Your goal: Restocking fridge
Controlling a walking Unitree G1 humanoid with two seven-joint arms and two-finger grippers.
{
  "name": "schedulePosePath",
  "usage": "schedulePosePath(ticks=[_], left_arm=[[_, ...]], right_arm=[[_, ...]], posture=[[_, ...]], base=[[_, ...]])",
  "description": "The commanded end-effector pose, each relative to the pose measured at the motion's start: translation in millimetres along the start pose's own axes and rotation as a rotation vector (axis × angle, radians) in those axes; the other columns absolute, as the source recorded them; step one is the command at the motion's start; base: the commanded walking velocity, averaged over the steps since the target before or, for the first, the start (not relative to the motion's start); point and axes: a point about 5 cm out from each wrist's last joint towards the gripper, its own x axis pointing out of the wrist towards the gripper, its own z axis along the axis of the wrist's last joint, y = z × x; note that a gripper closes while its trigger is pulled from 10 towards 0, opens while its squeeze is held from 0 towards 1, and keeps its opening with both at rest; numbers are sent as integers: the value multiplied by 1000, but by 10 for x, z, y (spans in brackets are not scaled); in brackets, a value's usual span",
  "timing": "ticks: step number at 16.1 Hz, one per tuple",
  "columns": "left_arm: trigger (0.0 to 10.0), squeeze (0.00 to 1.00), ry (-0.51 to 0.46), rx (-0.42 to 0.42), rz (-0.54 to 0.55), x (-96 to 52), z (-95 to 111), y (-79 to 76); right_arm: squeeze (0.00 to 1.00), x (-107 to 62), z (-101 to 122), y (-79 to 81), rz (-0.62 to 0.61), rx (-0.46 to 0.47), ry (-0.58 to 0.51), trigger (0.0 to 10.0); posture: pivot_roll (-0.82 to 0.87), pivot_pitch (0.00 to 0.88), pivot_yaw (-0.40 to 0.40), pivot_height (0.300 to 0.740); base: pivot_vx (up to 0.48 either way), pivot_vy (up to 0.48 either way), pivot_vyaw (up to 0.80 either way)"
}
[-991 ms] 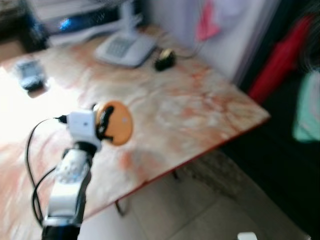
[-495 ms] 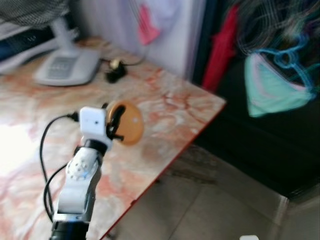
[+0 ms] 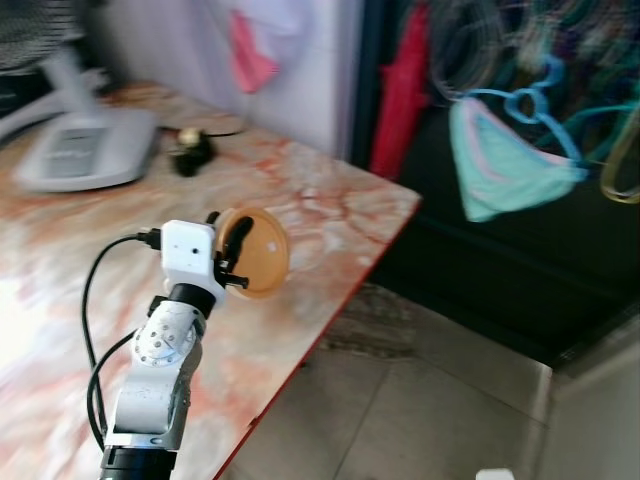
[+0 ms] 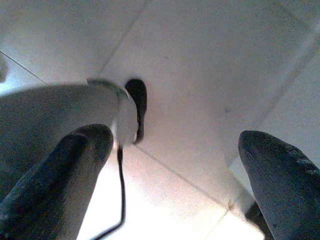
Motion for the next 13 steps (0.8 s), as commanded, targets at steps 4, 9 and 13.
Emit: schedulePosePath(ticks=[4,9,13], left_arm=[[10000,0,2,-7,2,-11,9,30],[10000,0,-4,-7,1,-12,14,25],[10000,0,3,-26,8,-9,-13,31]], right_arm=[[0,-8,-71,29,7,8,26,10000],[0,-10,-75,22,7,7,28,10000],[0,-8,-69,21,6,5,28,10000]], posture=[[-22,124,40,740],[-23,128,36,740],[-27,123,38,740]], base=[[0,-82,-800],[0,-192,-800],[0,0,-400]])
